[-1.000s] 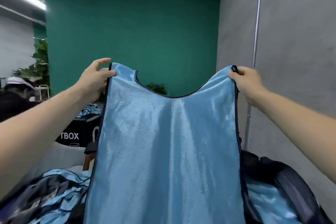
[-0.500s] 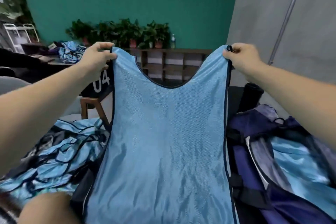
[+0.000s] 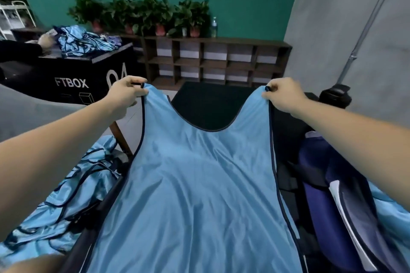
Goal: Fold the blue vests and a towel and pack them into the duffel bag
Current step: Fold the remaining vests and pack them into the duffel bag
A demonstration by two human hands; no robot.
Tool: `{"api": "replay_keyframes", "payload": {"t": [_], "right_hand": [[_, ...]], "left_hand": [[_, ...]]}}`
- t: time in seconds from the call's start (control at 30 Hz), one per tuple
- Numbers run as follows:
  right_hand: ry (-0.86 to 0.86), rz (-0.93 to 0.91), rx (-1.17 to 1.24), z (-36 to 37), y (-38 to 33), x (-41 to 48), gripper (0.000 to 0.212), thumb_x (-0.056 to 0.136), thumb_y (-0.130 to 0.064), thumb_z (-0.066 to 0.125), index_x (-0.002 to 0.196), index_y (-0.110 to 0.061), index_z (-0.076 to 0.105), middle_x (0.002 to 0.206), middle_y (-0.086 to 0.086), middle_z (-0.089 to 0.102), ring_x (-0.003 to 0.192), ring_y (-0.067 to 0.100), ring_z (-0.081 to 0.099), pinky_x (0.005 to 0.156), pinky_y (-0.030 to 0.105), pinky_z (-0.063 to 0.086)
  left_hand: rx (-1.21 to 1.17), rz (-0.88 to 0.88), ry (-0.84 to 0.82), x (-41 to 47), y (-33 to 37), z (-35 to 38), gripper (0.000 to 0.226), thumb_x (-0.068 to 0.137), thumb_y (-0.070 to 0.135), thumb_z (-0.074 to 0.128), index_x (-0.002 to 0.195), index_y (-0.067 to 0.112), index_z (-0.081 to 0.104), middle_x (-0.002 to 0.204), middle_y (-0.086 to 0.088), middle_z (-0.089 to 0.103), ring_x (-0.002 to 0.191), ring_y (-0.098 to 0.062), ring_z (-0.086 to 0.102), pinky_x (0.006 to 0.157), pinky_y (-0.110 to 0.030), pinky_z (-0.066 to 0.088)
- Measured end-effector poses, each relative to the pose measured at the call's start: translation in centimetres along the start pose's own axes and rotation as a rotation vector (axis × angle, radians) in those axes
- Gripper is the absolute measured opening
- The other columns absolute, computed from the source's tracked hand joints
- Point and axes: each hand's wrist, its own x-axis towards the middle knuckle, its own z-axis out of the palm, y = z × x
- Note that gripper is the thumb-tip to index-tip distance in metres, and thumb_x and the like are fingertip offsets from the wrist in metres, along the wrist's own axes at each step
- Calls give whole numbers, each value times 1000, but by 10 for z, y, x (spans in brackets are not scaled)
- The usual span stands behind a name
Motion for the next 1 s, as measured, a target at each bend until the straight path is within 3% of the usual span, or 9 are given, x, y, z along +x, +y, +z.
{"api": "replay_keyframes", "payload": {"t": [0.13,0.33,0.57,0.7,0.77,0.87,1.0], "right_hand": [[11,30,-131,25,12,20,20,95,-25,73,75,-24,70,83,3,71,82,24,68,77,45,61],[21,119,-179,52,39,46,22,95,-29,71,73,-27,67,85,3,71,80,27,68,71,38,58],[100,199,-83,55,61,66,19,104,-22,57,91,-13,68,96,13,69,90,34,63,74,36,49],[20,195,-71,52,62,58,18,99,-21,53,86,-16,65,96,12,71,86,30,67,65,34,50],[-11,168,-28,48,58,53,18,98,-22,54,86,-17,67,95,10,73,87,30,72,75,41,61],[-44,110,-18,38,48,41,17,98,-21,56,87,-18,68,95,9,74,89,31,74,84,48,63],[-78,22,-40,21,29,20,17,98,-20,56,85,-19,67,85,6,73,79,27,70,73,40,58]], "left_hand": [[36,-15,-8,25,-24,14,30,95,5,77,119,21,72,76,7,54,73,-11,54,74,-32,44],[64,-37,-2,58,-57,34,31,95,1,77,116,23,73,79,5,54,86,-17,57,85,-35,53],[12,-36,78,84,-54,54,35,94,-7,69,111,24,74,77,9,53,75,-12,53,69,-30,46],[35,-89,35,80,-53,60,42,86,-7,67,102,31,75,77,7,55,79,-16,53,72,-32,47],[22,-109,-4,74,-50,61,42,85,-5,69,104,33,75,82,6,58,82,-16,54,74,-32,47],[-15,-129,-80,60,-38,56,45,83,-6,72,109,31,74,85,5,59,81,-15,52,75,-33,46],[8,-128,-170,37,-15,42,41,86,0,78,112,31,72,93,4,62,82,-14,55,75,-32,46]]}}
